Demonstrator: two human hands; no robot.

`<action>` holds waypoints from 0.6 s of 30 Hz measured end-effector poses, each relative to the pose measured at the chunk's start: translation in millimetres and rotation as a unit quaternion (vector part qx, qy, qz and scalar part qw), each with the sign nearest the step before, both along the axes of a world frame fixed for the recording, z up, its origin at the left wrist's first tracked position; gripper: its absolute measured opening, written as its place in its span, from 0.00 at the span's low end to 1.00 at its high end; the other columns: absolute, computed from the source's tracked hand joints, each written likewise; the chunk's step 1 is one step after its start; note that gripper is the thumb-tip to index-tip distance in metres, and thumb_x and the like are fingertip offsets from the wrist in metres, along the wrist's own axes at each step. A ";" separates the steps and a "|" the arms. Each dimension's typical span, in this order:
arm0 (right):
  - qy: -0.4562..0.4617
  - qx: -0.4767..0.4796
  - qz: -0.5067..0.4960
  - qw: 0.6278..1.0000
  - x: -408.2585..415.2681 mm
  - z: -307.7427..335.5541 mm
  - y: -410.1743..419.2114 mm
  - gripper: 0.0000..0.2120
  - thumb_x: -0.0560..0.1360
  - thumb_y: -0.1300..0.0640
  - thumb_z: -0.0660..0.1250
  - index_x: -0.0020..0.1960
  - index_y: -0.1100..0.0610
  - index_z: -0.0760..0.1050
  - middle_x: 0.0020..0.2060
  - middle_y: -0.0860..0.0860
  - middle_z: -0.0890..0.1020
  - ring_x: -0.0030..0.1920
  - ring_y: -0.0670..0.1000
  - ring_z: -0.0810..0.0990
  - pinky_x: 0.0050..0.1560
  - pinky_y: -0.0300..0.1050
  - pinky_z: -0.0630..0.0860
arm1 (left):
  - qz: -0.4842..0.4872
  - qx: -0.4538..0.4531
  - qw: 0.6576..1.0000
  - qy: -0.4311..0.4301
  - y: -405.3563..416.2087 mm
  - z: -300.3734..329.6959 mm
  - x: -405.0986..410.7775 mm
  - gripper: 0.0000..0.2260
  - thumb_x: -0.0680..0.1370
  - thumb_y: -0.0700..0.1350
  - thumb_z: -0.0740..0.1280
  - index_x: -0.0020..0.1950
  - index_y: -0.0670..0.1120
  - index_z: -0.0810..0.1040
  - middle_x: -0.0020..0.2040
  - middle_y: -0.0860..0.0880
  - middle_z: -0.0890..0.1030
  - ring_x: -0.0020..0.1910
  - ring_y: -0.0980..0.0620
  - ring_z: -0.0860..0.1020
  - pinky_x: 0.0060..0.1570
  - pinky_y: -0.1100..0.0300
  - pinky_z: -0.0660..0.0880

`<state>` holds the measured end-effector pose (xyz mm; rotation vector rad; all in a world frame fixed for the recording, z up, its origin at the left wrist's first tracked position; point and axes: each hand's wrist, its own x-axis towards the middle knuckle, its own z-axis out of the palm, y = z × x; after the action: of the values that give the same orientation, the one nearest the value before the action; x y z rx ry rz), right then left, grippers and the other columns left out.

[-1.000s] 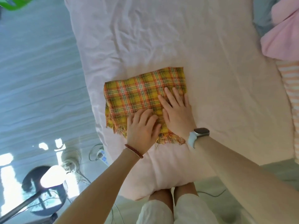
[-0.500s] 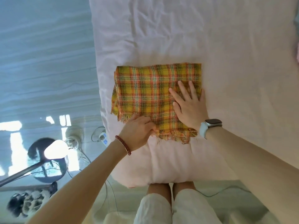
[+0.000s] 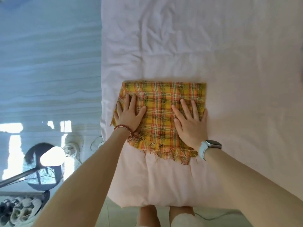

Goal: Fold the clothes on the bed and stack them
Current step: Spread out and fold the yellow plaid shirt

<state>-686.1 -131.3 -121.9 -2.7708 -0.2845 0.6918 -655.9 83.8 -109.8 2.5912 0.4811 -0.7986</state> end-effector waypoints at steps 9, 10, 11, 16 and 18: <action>0.120 0.325 -0.494 0.797 -28.7 26.4 -14.0 0.29 0.75 0.48 0.64 0.72 0.55 0.60 0.66 0.53 0.71 0.64 0.54 0.72 0.65 0.58 0.69 | 0.241 -0.235 0.941 -0.026 29.7 10.9 11.0 0.39 0.62 0.66 0.72 0.65 0.45 0.68 0.57 0.47 0.78 0.58 0.45 0.77 0.53 0.50 0.76; 0.129 0.327 -0.500 0.791 -27.9 29.8 -8.0 0.26 0.76 0.49 0.64 0.71 0.55 0.63 0.63 0.51 0.74 0.62 0.54 0.73 0.64 0.58 0.71 | 0.243 -0.274 0.930 -0.005 28.2 15.3 12.1 0.26 0.68 0.60 0.71 0.58 0.45 0.73 0.53 0.48 0.80 0.54 0.46 0.78 0.50 0.54 0.77; 0.122 0.328 -0.509 0.786 -27.2 35.5 -1.2 0.24 0.76 0.50 0.64 0.70 0.55 0.64 0.60 0.50 0.74 0.60 0.53 0.74 0.63 0.57 0.71 | 0.236 -0.290 0.927 0.002 26.2 19.7 11.6 0.17 0.72 0.55 0.70 0.54 0.46 0.74 0.52 0.48 0.80 0.53 0.47 0.79 0.49 0.56 0.76; 0.032 0.319 -0.515 0.795 -51.2 85.7 32.9 0.21 0.77 0.55 0.63 0.68 0.56 0.63 0.55 0.48 0.73 0.56 0.51 0.73 0.59 0.52 0.72 | 0.225 -0.351 0.908 -0.039 38.7 49.1 -22.6 0.16 0.77 0.46 0.65 0.64 0.43 0.71 0.54 0.49 0.78 0.51 0.50 0.78 0.48 0.58 0.77; 0.003 0.301 -0.500 0.812 -76.4 110.0 56.2 0.21 0.77 0.55 0.63 0.68 0.56 0.63 0.55 0.48 0.73 0.56 0.51 0.73 0.59 0.53 0.72 | 0.232 -0.381 0.894 -0.054 60.1 72.5 -50.2 0.16 0.78 0.44 0.64 0.64 0.42 0.70 0.55 0.48 0.78 0.51 0.50 0.77 0.47 0.60 0.76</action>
<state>-762.5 -75.1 -11.9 -1.8828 0.7848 0.2382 -706.2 143.9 -37.3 1.6867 0.5765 -0.5228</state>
